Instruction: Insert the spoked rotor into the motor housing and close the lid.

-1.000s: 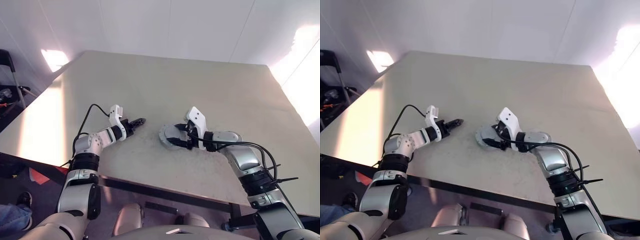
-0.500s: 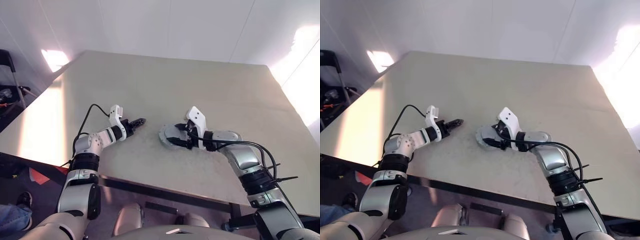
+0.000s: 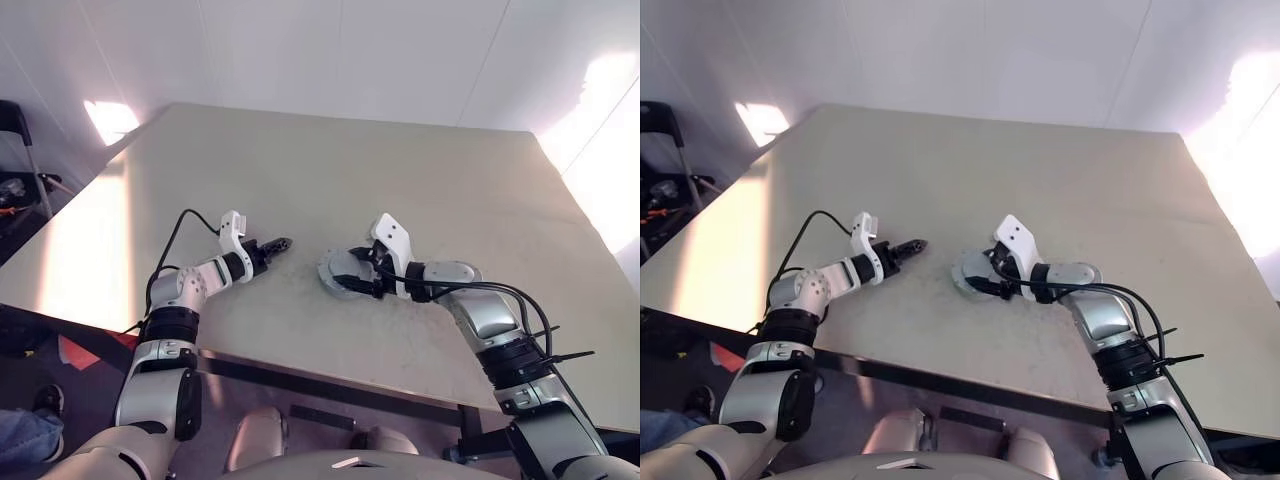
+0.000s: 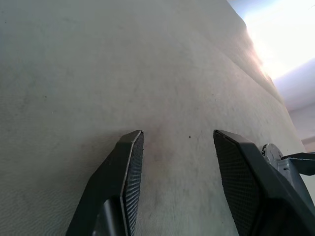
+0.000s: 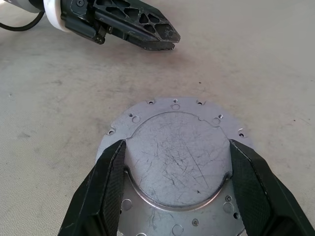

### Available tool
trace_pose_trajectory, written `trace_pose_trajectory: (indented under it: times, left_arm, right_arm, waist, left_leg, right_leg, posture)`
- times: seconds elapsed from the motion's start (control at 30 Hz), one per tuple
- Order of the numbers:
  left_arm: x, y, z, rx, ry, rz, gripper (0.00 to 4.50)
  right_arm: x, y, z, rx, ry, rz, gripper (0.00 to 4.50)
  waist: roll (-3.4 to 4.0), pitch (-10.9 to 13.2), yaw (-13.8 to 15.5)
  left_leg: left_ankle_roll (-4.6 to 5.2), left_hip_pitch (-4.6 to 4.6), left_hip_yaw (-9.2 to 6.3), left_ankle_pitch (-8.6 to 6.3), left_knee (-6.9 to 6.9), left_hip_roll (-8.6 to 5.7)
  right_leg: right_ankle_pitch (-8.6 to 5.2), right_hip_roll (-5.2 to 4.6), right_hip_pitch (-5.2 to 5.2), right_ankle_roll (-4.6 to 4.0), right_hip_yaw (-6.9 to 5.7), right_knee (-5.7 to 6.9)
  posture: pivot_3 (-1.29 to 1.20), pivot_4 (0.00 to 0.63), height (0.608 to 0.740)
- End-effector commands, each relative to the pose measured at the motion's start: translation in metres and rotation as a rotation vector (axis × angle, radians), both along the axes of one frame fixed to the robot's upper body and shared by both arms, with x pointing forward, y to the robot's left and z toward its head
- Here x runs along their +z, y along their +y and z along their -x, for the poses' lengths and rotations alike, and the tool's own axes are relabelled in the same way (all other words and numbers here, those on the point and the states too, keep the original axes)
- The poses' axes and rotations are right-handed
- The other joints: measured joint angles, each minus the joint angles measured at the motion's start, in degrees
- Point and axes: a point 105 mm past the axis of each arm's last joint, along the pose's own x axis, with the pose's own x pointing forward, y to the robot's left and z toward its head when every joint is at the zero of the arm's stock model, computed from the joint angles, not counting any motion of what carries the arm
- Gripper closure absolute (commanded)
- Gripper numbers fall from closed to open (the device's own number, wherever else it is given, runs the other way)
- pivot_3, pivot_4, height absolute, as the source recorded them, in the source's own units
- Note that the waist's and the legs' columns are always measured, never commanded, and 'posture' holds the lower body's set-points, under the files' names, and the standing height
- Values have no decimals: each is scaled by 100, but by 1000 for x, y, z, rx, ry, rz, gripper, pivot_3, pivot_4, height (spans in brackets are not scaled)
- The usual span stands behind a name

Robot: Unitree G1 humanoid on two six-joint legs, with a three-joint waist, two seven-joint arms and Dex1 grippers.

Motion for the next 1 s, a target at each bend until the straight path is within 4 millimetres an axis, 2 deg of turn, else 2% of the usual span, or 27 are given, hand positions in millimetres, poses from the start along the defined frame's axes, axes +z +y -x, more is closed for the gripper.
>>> trace_pose_trajectory:
  times: [0.03,0.33,0.53,0.73,0.83,0.9,1.0]
  left_arm:
    - [5,-1,0,-7,-15,0,2068]
    - [5,-2,0,-7,-16,2,2068]
    - [3,-2,1,-2,-13,5,2068]
    - [3,-2,2,-3,-12,4,2068]
    - [2,-2,2,-3,-11,3,2068]
    - [3,-2,2,-4,-11,2,2068]
    - [3,-2,2,-5,-11,1,2068]
  right_arm:
    - [-30,-25,-1,-94,78,135,1401]
    - [-49,-37,6,-95,141,205,1401]
    - [-37,-31,8,-93,210,64,1401]
    - [-43,-42,-3,-137,133,194,1401]
    - [-39,-40,-9,-150,83,195,1401]
    - [-27,-32,-12,-134,43,127,1401]
    - [-12,-22,-8,-85,-5,58,1401]
  waist:
    - [0,-1,0]
    - [2,-3,2]
    - [2,-3,19]
    - [1,-3,6]
    - [2,0,4]
    - [2,4,1]
    - [2,13,-5]
  left_leg:
    - [0,3,0,0,0,0]
    - [-3,32,0,1,0,0]
    - [-1,46,-2,-2,-2,-6]
    - [-2,51,-2,-2,-9,-6]
    - [-5,66,-2,0,-10,-6]
    - [-6,97,-2,-1,-21,-7]
    - [-8,98,-3,-1,-43,-7]
  right_leg:
    - [0,0,2,1,0,0]
    - [-22,0,33,38,2,-3]
    - [-26,-2,55,45,6,-13]
    - [-27,-2,56,46,7,-16]
    - [-30,-2,63,51,7,-21]
    - [-34,-2,71,57,7,-45]
    - [-38,-1,74,65,4,-92]
  posture:
    - [0,0,740]
    - [0,0,740]
    - [0,0,740]
    - [0,0,740]
    - [0,0,740]
    - [0,0,740]
    - [0,0,740]
